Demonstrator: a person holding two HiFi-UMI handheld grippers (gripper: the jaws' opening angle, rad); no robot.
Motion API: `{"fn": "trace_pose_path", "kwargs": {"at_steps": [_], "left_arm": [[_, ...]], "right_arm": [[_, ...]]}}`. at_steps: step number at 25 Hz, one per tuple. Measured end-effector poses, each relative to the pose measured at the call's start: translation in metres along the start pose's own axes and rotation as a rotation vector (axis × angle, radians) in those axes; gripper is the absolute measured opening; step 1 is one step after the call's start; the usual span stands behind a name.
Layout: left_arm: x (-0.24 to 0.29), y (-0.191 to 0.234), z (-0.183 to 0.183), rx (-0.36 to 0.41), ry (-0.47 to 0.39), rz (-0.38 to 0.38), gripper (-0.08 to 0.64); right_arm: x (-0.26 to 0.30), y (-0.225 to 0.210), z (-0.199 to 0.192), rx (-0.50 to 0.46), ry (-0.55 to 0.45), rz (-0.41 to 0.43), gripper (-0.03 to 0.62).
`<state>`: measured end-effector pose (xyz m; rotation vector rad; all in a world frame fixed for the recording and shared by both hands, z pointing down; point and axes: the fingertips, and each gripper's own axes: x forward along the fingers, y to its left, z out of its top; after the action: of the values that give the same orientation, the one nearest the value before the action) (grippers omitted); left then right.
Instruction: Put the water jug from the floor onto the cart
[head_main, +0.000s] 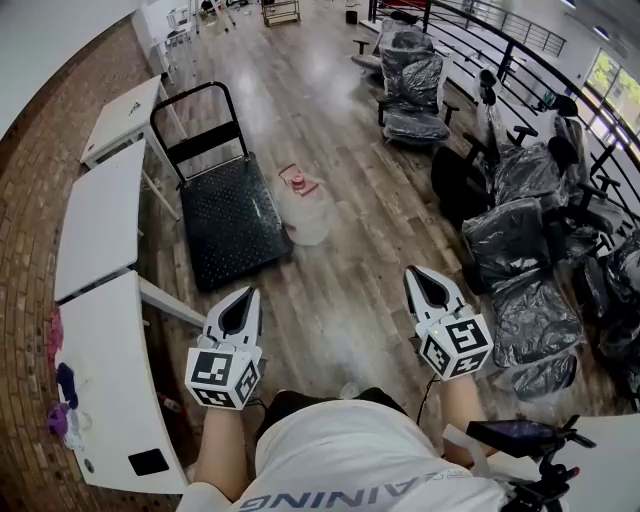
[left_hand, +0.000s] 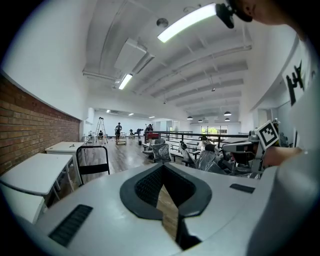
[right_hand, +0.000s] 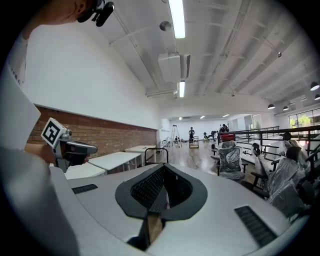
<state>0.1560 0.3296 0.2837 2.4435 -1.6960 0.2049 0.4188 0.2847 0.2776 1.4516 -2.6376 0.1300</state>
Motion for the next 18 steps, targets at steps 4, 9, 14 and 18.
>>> {"fn": "trace_pose_path", "kwargs": {"at_steps": [4, 9, 14, 18], "left_arm": [[0.006, -0.013, -0.001, 0.011, 0.005, 0.005, 0.001], [0.016, -0.013, -0.005, -0.003, 0.017, 0.006, 0.000], [0.037, -0.002, -0.008, -0.019, 0.016, -0.012, 0.000], [0.059, 0.018, -0.004, -0.027, 0.013, -0.031, 0.000]], "right_arm": [[-0.004, -0.012, -0.010, 0.009, 0.015, 0.008, 0.005], [0.004, -0.014, -0.017, 0.009, 0.035, 0.020, 0.005], [0.018, -0.020, -0.021, -0.003, 0.058, 0.008, 0.005], [0.041, -0.024, -0.014, -0.005, 0.057, -0.011, 0.005]]}}
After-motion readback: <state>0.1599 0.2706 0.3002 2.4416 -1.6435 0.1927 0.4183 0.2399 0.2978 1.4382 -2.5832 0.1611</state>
